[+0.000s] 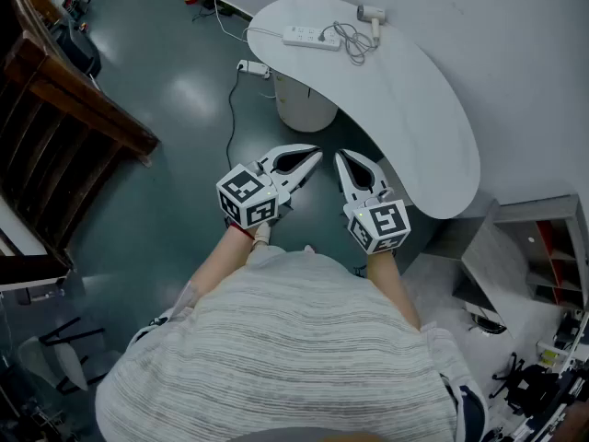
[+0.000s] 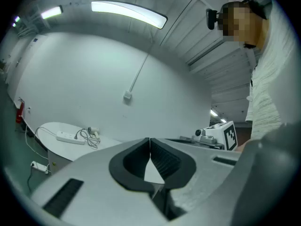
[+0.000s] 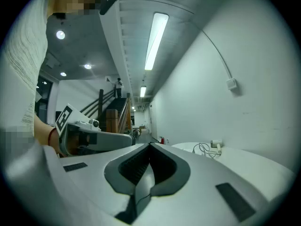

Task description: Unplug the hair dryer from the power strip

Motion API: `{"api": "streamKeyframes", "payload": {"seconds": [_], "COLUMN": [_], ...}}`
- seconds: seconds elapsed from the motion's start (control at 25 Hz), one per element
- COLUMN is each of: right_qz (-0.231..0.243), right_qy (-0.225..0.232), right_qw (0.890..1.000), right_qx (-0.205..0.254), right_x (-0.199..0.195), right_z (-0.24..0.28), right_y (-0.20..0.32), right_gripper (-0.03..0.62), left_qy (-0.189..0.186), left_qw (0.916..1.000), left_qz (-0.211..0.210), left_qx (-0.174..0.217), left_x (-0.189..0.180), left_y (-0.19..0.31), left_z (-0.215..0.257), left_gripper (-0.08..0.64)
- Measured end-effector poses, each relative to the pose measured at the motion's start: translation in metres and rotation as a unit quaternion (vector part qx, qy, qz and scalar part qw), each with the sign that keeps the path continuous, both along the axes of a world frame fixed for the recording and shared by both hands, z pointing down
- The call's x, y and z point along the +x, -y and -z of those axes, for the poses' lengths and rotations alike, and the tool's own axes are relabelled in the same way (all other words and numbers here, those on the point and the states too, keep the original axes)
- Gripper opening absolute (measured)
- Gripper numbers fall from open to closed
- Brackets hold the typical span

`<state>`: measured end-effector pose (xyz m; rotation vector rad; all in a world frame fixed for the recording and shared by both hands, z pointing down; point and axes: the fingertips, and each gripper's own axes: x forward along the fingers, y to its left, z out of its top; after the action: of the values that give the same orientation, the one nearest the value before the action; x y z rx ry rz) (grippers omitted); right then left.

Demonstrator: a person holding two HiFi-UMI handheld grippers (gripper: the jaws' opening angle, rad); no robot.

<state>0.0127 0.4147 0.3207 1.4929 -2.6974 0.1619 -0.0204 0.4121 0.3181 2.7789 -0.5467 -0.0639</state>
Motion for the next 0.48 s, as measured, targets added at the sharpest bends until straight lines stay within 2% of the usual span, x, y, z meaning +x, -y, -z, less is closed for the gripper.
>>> {"api": "streamKeyframes", "payload": {"seconds": [0.48], "right_qz": [0.010], "right_qy": [0.004], "right_qw": [1.000], "right_qx": [-0.005], "right_x": [0.0100], "right_z": [-0.0050], "right_y": [-0.0052], "right_gripper": [0.025], "left_qy": [0.000], "left_qw": [0.9999], "left_qz": [0.007], "left_qx": [-0.008], "left_x": [0.0092], "left_y": [-0.0049], "left_z": [-0.0044], "left_gripper": [0.008]}}
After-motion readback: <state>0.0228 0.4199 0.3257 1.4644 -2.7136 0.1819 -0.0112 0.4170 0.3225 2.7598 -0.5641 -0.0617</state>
